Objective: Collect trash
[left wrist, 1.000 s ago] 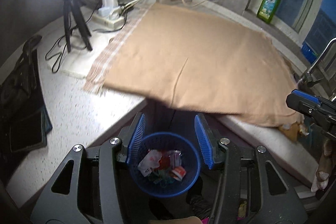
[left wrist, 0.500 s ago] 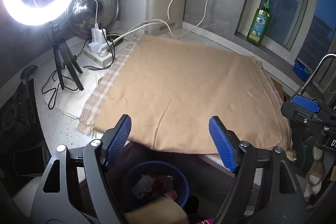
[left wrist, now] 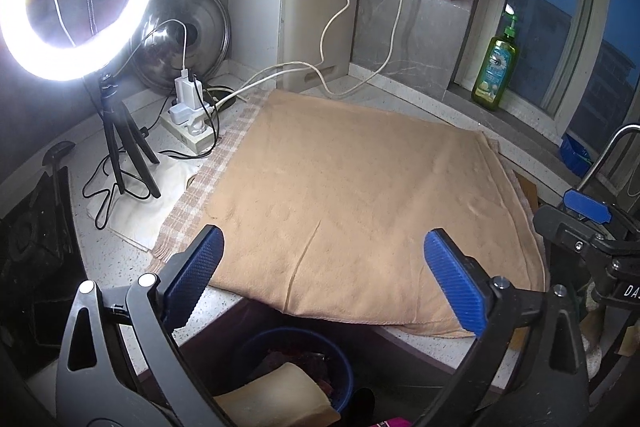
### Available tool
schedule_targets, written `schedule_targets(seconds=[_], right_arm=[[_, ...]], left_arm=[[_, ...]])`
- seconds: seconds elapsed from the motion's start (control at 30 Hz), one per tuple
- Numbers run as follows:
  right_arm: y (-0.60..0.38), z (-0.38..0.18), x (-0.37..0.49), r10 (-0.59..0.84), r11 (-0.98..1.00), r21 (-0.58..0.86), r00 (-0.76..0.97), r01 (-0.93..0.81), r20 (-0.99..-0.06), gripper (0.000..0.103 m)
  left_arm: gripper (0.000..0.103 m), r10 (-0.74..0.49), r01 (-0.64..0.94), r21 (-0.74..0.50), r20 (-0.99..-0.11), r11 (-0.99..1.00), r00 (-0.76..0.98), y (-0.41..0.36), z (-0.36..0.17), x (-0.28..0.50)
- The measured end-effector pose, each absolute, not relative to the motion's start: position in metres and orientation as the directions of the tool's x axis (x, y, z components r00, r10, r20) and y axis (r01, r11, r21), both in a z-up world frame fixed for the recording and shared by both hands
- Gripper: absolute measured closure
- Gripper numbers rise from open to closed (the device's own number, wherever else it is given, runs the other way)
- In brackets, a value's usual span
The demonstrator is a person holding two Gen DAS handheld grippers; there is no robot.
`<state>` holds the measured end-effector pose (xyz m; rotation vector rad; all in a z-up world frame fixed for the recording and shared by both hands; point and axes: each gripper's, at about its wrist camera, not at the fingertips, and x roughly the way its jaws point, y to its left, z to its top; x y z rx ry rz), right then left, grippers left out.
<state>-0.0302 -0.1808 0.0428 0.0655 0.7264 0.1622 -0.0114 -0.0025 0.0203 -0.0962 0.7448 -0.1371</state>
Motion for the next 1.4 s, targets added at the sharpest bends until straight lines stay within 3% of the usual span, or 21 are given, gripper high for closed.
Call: schedule_targets(seconds=[1.4], right_arm=[[-0.182, 0.034, -0.015, 0.175, 0.984, 0.142, 0.728, -0.108, -0.663, 0.000]], left_arm=[[0.001, -0.112, 0.034, -0.126, -0.691, 0.991, 0.714, 0.000, 0.020, -0.002]])
